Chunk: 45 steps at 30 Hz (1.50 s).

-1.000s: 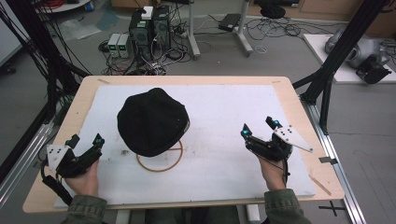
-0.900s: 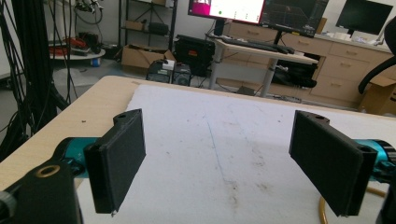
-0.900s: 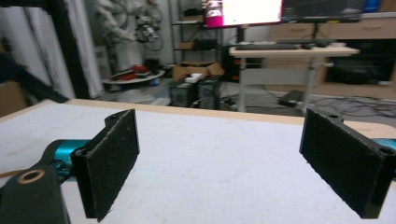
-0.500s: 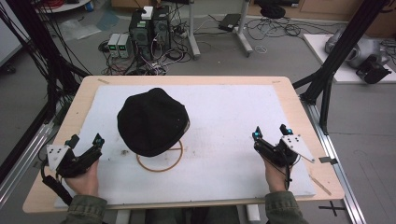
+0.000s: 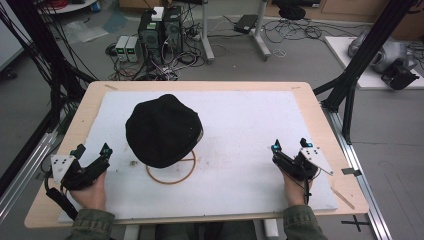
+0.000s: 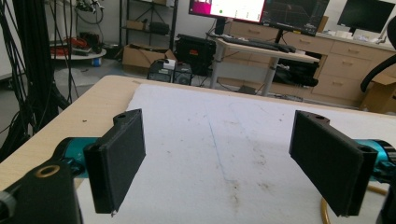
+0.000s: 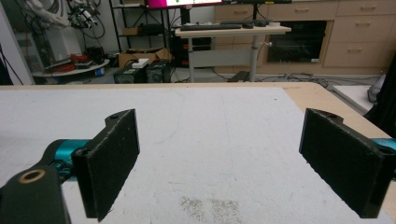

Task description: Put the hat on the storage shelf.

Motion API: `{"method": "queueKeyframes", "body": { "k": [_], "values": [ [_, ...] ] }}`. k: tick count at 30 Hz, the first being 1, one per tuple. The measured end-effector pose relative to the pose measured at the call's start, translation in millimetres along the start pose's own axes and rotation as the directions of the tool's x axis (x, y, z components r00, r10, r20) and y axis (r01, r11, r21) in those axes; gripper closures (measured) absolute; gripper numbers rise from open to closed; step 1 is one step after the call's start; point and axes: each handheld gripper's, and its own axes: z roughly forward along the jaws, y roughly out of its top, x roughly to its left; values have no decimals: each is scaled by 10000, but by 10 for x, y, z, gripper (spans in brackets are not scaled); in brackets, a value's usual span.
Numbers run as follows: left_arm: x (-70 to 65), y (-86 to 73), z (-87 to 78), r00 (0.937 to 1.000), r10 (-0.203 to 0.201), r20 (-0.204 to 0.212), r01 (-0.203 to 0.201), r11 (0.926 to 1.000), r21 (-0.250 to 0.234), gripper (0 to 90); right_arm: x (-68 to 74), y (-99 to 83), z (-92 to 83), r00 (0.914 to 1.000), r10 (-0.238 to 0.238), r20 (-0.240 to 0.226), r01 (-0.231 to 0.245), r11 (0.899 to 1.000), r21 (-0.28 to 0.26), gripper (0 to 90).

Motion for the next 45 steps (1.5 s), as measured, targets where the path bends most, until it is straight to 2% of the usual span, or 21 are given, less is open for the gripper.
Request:
{"method": "queueKeyframes", "body": {
  "k": [19,45],
  "values": [
    [-4,0,3,10000,19,40,-19,10000,7,187,61,-12,15,9989,-23,-464,27,10000,81,113],
    [-12,-1,10,10000,-10,56,10,10000,53,188,12,-14,6,9985,124,-541,-115,9998,167,113]
  ]
}}
